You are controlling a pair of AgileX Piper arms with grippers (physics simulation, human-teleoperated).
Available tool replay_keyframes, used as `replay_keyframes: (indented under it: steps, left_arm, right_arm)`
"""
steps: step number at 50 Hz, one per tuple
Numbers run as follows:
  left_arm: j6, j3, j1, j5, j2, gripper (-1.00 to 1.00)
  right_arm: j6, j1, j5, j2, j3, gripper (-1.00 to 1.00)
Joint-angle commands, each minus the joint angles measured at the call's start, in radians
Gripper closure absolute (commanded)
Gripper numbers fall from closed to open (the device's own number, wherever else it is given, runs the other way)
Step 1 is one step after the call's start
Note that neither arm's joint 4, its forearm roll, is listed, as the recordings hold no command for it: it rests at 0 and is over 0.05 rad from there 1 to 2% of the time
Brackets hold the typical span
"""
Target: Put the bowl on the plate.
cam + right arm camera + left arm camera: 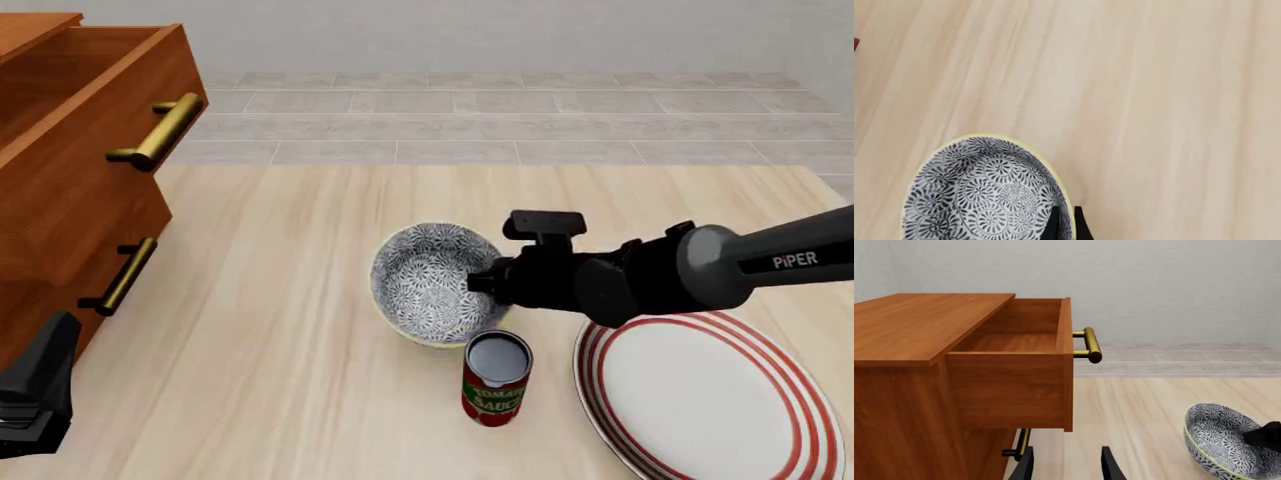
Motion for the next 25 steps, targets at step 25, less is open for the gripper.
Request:
replay_keyframes:
  steps: [25]
  left_arm:
    - [0.000, 0.000, 0.000, 0.000, 0.000, -1.00]
  right_arm:
    - [-0.077, -0.051, 0.105, -0.111, -0.070, 1.00]
